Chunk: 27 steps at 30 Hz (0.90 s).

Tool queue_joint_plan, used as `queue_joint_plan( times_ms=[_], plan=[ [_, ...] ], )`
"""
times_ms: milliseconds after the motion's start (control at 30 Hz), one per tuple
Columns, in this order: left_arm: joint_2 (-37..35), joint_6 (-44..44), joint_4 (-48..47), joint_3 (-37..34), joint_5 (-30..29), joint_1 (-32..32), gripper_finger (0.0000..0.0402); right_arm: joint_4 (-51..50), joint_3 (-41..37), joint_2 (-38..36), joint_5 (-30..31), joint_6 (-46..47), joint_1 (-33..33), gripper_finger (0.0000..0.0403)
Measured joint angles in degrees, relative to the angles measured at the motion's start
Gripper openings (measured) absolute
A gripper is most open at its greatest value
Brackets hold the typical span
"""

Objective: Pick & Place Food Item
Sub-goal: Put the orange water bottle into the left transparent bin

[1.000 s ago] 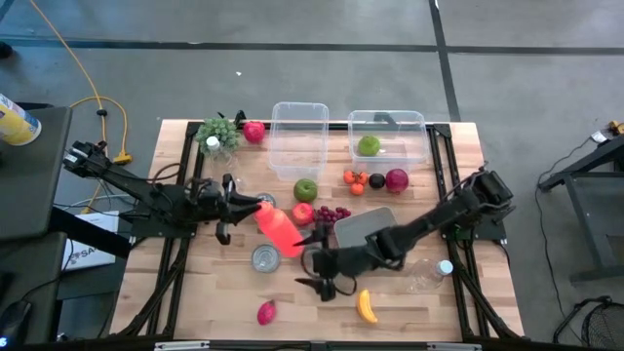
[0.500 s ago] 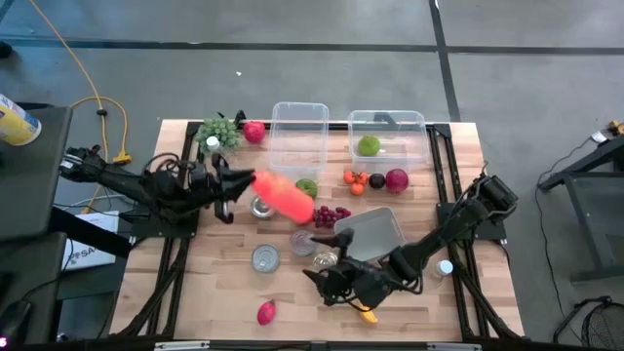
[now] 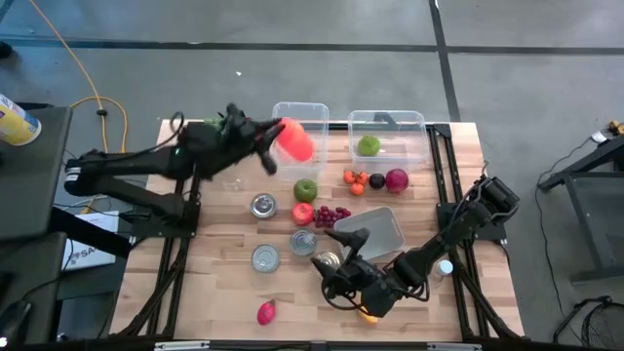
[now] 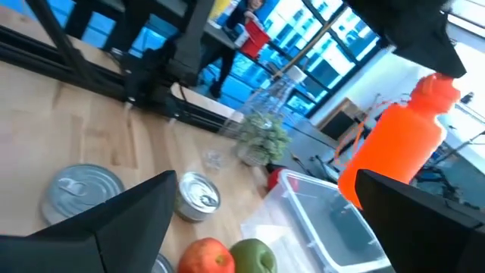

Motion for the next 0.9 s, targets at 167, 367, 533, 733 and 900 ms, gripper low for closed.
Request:
queue_joint_plan(
  times_ms=[167, 367, 533, 733, 900],
  plan=[
    [3.60, -5.04, -3.20, 4.52, 13.51, 8.95, 0.0043, -0.56, 0.00, 0.00, 1.52, -1.86, -0.44, 0.0394],
    [2.74, -16.10, -1.75, 4.65, 34.24, 18.73, 0.0043, -2.92, 0.00, 0.00, 4.24, -1.77, -0.47, 0.0394],
    [4.55, -28.37, 4.89, 4.68, 53.70, 28.99, 0.0043, -8.56, 0.00, 0.00, -0.95, 3.06, -1.91, 0.0394],
    [9.66, -42.26, 19.68, 3.17, 67.10, 33.63, 0.0043, -10.52, 0.00, 0.00, 2.28, 4.40, -2.75, 0.0394],
    [16.48, -56.23, 43.83, 1.44, 72.61, 30.51, 0.0043, -10.77, 0.00, 0.00, 17.91, 0.19, -1.94, 0.0394]
  ],
)
